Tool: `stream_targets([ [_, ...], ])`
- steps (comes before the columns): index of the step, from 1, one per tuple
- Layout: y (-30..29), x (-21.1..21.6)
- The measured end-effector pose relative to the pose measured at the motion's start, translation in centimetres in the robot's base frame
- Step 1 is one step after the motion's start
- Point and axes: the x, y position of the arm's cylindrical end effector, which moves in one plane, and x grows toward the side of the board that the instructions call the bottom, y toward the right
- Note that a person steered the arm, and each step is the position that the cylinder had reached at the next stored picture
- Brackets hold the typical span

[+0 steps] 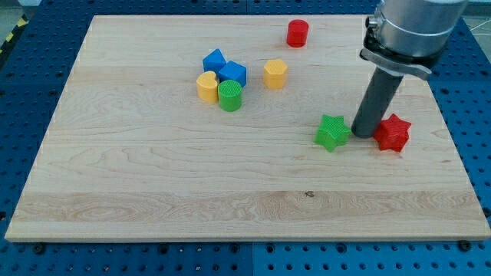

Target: Slide green star below yellow hexagon

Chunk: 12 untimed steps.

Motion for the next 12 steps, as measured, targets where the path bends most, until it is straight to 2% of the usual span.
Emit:
stream_targets([
  [2,-0.4,-0.2],
  [3,-0.4,4.9],
  [4,-0.4,5.1],
  [5,-1.1,4.1],
  [6,-5.6,-0.8],
  [7,-5.9,-0.8],
  [9,-10.8,-2.6],
  [11,-10.7,-2.5],
  [12,-10.7,2.8],
])
